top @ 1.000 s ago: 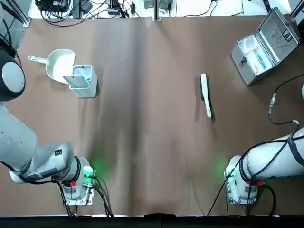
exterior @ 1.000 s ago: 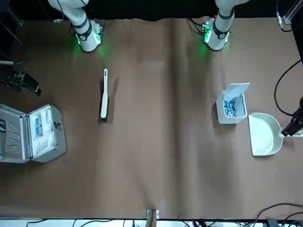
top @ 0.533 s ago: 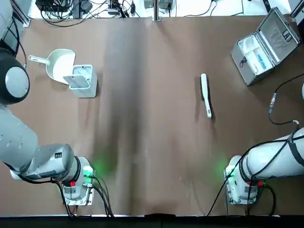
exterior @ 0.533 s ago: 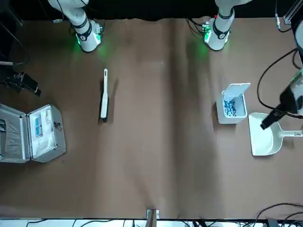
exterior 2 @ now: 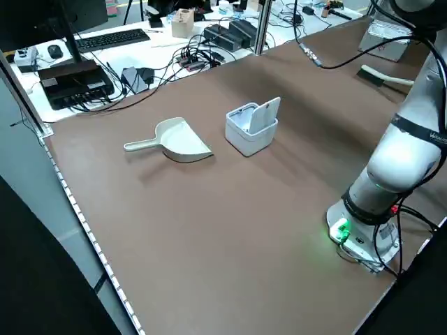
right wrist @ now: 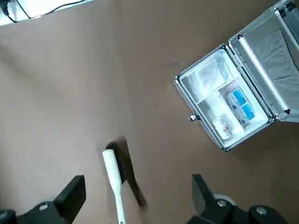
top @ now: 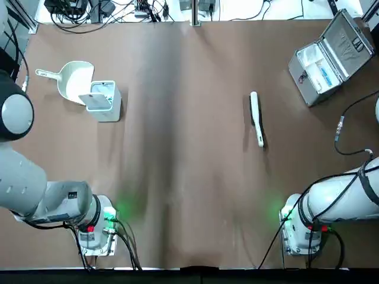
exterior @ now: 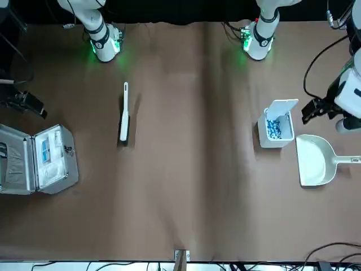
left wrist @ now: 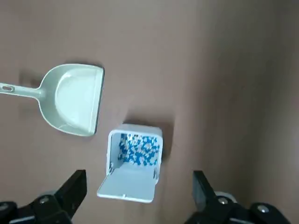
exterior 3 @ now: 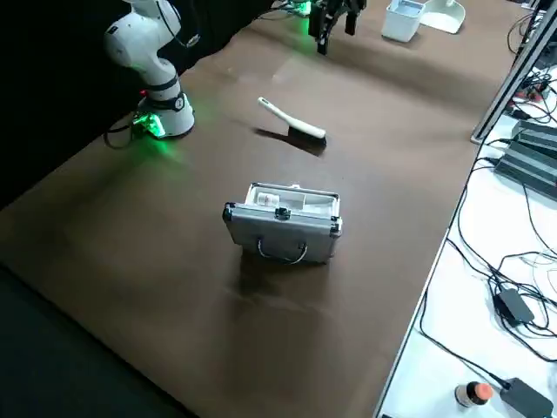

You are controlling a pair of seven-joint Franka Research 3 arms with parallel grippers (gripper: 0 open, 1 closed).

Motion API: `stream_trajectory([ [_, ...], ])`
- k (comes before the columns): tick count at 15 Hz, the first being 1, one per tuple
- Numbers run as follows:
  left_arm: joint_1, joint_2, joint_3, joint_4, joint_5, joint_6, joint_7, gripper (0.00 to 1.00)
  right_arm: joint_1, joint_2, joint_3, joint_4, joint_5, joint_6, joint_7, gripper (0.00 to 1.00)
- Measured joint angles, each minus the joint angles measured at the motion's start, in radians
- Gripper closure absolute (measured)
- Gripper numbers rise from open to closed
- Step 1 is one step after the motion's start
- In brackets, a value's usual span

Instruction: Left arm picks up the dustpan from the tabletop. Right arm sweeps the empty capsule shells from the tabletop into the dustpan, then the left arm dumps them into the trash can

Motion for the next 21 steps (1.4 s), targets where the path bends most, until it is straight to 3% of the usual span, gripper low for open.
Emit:
stream_trajectory([
  [6, 0.001, -0.008, -0.002, 0.0, 0.0, -0.034, 0.077, 0.0, -0.01, 0.041, 0.0, -0.001, -0.003, 0.005, -0.001, 0.0],
  [11, 0.003, -0.008, -0.002, 0.0, 0.0, -0.034, 0.08, 0.0, -0.017, 0.042, 0.0, 0.0, -0.003, 0.085, -0.001, 0.0],
  [21, 0.011, -0.008, -0.004, 0.0, -0.021, -0.035, 0.08, 0.0, -0.017, 0.042, 0.0, 0.001, -0.004, 0.094, -0.001, 0.0],
])
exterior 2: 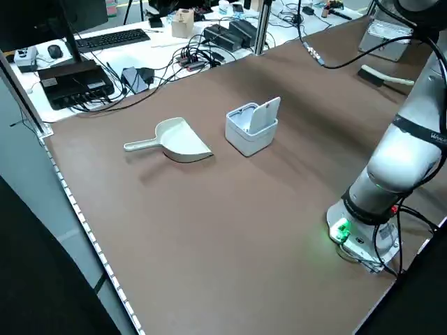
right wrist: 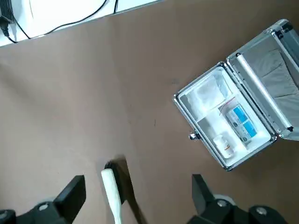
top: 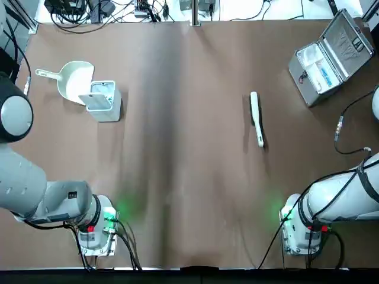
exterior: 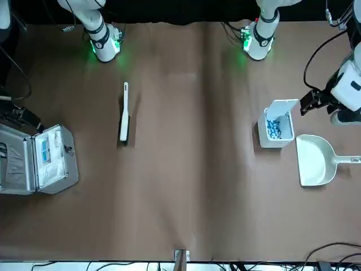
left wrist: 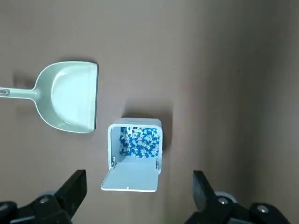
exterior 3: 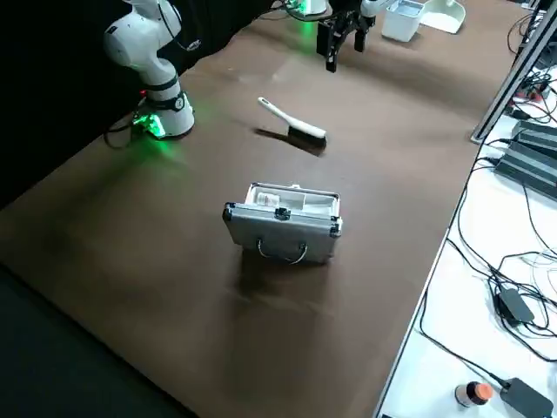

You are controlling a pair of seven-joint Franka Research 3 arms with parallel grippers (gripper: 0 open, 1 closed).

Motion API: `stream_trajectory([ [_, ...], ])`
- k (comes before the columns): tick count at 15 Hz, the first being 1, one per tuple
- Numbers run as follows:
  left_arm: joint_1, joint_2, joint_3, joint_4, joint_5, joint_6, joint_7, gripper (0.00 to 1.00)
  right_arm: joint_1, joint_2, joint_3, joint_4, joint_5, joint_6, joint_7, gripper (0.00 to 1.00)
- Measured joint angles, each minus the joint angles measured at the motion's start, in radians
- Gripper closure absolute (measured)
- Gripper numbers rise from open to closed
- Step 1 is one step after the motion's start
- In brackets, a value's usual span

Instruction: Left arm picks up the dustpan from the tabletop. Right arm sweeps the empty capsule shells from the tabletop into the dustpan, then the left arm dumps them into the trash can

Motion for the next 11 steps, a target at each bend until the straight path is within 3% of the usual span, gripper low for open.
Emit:
stream_trajectory([
  [11, 0.035, -0.001, -0.005, 0.003, -0.008, -0.014, 0.01, 0.0, 0.012, 0.004, 0.01, 0.0, -0.057, 0.0, 0.0, 0.0],
])
